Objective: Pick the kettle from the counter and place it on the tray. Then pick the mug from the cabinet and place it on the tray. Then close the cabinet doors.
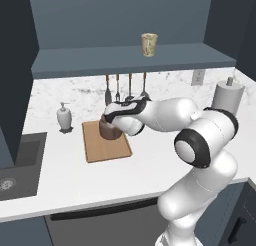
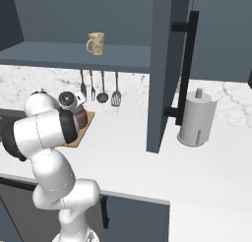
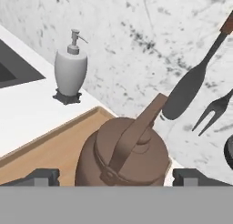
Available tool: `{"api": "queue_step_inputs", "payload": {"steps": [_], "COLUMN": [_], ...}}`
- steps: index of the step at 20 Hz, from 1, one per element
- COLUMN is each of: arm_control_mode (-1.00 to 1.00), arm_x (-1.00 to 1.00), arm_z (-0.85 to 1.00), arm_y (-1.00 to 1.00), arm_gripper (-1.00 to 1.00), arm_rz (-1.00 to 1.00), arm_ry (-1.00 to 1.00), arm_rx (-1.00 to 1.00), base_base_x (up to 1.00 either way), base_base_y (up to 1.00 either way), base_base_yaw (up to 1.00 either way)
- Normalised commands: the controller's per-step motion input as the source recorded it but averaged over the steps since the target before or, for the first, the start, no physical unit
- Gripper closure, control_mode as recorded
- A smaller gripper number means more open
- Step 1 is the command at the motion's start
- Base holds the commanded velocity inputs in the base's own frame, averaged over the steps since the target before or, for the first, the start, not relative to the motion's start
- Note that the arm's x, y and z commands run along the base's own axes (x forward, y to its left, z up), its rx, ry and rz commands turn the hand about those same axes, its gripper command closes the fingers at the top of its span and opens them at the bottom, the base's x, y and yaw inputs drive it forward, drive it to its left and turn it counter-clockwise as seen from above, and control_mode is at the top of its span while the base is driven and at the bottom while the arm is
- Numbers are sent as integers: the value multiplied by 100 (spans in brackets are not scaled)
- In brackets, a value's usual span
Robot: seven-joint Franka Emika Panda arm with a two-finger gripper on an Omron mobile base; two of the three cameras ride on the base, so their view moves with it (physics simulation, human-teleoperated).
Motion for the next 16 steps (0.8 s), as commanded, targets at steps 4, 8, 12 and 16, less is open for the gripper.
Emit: {"api": "queue_step_inputs", "payload": {"steps": [4, 8, 12, 16], "arm_control_mode": [-100, -100, -100, -100], "arm_x": [-31, -31, -36, -28], "arm_z": [57, 66, 70, 76], "arm_y": [3, 0, 0, 0], "arm_gripper": [-100, -100, -100, -100], "arm_rz": [-14, -13, -11, -16], "arm_ry": [-12, -1, 0, 5], "arm_rx": [4, 1, 1, 0], "base_base_x": [0, 0, 0, 0], "base_base_y": [0, 0, 0, 0], "base_base_yaw": [0, 0, 0, 0]}}
